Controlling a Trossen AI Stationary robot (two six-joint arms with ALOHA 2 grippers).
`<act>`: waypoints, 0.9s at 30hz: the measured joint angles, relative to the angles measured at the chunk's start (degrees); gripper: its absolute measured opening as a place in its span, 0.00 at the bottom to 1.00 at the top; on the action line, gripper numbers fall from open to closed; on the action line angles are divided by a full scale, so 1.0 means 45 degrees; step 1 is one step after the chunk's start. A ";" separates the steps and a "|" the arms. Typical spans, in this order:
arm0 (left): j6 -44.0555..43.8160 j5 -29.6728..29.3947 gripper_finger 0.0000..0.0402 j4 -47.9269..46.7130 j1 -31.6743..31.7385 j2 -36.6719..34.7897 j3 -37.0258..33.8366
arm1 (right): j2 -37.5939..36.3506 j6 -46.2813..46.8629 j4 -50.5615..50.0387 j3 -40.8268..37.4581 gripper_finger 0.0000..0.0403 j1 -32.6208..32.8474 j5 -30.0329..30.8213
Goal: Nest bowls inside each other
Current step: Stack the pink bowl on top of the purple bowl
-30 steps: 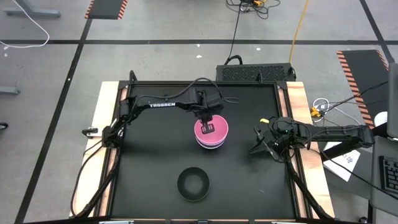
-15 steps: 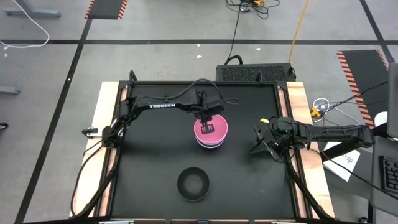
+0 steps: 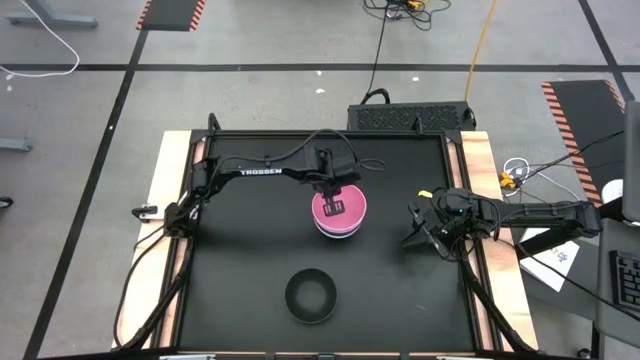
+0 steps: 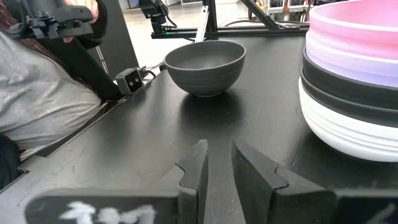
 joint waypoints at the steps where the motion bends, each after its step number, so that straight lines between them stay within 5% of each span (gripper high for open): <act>1: -0.0018 0.0032 0.01 0.0003 0.0004 0.0000 0.0000 | 0.0000 0.0000 -0.0004 0.0002 0.15 0.0000 0.0000; 21: 0.0212 0.0171 0.06 0.0355 -0.0077 0.0005 -0.0019 | 0.0000 0.0044 -0.0002 0.0005 0.15 0.0000 0.0000; 27: 0.0269 0.0781 0.16 0.0423 -0.0086 0.0003 -0.0019 | 0.0000 0.0049 0.0000 0.0005 0.15 0.0000 0.0000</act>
